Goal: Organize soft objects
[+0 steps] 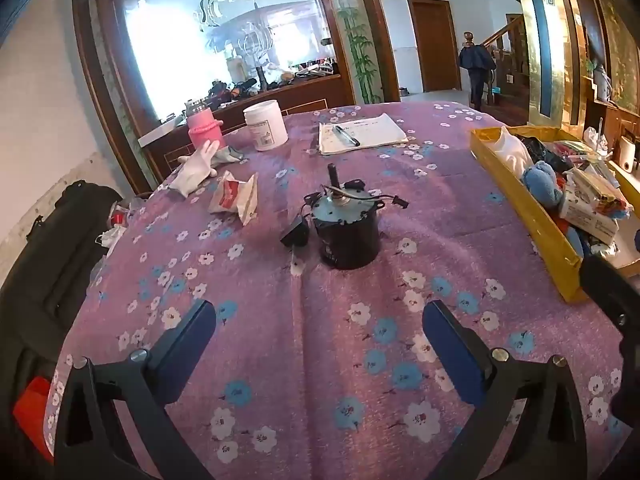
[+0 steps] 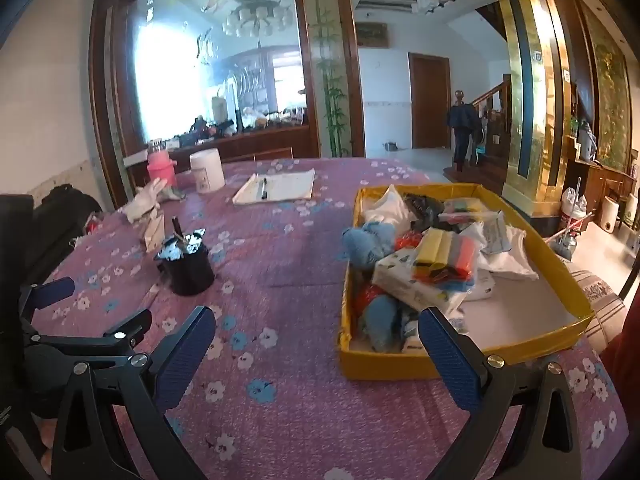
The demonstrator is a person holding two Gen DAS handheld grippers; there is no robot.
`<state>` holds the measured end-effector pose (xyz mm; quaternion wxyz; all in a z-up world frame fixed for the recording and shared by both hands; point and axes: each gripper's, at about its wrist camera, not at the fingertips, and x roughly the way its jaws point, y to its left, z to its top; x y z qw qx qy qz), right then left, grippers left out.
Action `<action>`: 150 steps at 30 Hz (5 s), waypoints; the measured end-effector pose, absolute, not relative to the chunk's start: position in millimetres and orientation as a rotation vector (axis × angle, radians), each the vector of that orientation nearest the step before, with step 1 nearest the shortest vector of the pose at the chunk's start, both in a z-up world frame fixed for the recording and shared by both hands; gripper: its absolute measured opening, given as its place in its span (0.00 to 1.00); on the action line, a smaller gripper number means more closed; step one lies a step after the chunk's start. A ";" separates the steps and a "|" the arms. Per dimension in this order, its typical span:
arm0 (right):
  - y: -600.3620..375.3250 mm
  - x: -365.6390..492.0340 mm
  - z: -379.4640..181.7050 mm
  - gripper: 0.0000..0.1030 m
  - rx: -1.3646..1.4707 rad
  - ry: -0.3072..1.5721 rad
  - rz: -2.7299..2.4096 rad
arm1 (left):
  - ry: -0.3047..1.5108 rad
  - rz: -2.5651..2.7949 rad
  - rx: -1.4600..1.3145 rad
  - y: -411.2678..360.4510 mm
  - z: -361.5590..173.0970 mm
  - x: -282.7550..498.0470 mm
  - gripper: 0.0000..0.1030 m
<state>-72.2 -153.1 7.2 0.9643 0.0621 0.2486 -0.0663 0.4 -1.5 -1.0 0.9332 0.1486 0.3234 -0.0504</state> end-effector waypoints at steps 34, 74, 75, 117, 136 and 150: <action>-56.3 19.4 -54.0 1.00 0.101 1.045 -0.160 | 1.002 -0.050 0.157 108.4 -49.4 57.5 1.00; -55.1 19.1 -53.8 1.00 0.105 1.012 -0.178 | 1.005 -0.102 0.060 118.2 -58.2 70.4 1.00; -55.1 19.3 -54.0 1.00 0.105 1.012 -0.178 | 1.005 -0.102 0.060 118.2 -58.2 70.4 1.00; -52.6 23.9 -54.0 1.00 0.104 1.014 -0.179 | 1.005 -0.104 0.060 118.3 -58.6 71.5 1.00; -54.2 21.2 -54.1 1.00 0.104 1.014 -0.178 | 1.005 -0.104 0.059 118.0 -58.7 71.6 1.00; -53.2 20.7 -54.4 1.00 0.104 1.014 -0.180 | 1.005 -0.104 0.059 118.1 -58.8 71.5 1.00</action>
